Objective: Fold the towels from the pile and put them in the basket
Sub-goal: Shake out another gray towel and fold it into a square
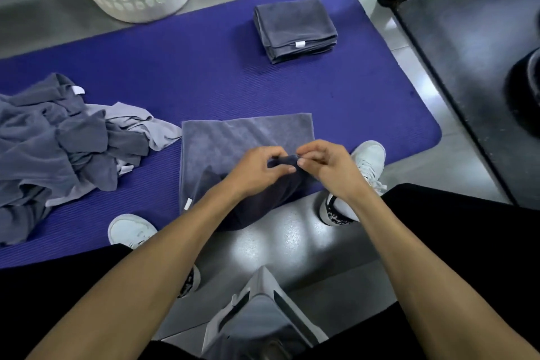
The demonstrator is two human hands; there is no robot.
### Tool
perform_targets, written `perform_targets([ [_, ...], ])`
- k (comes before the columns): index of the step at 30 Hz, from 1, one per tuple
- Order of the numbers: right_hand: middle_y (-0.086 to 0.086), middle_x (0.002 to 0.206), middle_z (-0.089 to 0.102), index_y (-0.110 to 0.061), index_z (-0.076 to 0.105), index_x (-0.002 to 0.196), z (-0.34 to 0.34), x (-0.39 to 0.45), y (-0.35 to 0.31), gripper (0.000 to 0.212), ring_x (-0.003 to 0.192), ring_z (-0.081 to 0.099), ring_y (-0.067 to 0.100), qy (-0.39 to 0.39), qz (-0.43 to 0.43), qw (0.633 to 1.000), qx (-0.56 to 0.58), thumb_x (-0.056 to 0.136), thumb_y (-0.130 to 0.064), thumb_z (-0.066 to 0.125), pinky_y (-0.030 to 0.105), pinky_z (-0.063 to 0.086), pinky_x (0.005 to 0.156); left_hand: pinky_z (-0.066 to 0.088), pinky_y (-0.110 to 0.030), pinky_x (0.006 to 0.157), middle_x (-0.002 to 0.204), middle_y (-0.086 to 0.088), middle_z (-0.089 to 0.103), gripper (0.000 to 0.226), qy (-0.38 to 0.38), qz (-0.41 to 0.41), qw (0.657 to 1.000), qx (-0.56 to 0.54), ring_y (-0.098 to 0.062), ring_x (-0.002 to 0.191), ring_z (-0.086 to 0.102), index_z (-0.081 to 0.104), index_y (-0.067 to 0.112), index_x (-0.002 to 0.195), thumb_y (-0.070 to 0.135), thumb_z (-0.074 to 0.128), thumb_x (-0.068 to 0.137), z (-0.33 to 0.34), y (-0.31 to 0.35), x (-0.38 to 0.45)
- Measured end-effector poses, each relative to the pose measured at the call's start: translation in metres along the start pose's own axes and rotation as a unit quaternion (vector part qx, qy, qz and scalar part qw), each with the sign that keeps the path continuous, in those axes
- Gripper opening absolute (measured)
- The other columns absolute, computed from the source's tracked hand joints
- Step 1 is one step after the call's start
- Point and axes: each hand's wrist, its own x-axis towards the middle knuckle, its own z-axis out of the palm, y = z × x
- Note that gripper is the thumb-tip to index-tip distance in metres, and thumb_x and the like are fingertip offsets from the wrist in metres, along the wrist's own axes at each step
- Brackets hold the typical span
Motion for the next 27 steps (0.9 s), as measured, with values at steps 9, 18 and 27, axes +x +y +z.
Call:
perform_targets([
  [9, -0.014, 0.059, 0.061, -0.023, 0.063, 0.069, -0.019, 0.029, 0.063, 0.029, 0.060, 0.055, 0.002, -0.062, 0.096, 0.992, -0.060, 0.088, -0.002, 0.067, 0.028, 0.045, 0.068, 0.041, -0.009, 0.068, 0.070, 0.018, 0.063, 0.018, -0.010, -0.007, 1.000, -0.025, 0.011, 0.065, 0.056, 0.068, 0.024, 0.080, 0.013, 0.064, 0.095, -0.016, -0.005, 0.064],
  [18, 0.001, 0.076, 0.064, -0.019, 0.067, 0.090, -0.017, 0.050, 0.132, 0.005, 0.068, 0.055, 0.011, 0.044, 0.213, 0.976, -0.001, 0.093, -0.016, 0.065, 0.025, 0.044, 0.065, 0.044, -0.013, 0.067, 0.079, 0.001, 0.068, 0.011, -0.009, -0.099, 0.995, 0.025, 0.000, 0.066, 0.056, 0.075, 0.011, 0.094, 0.019, 0.069, 0.091, 0.012, -0.053, 0.201],
  [27, -0.004, 0.089, 0.072, -0.014, 0.070, 0.100, 0.007, 0.058, 0.170, 0.014, 0.085, 0.066, 0.012, 0.151, 0.260, 0.954, -0.007, 0.097, -0.018, 0.057, 0.025, 0.050, 0.081, 0.048, -0.026, 0.080, 0.088, 0.002, 0.072, 0.014, 0.015, -0.125, 0.985, 0.114, -0.010, 0.083, 0.063, 0.076, 0.018, 0.097, 0.028, 0.070, 0.090, 0.056, -0.090, 0.266],
])
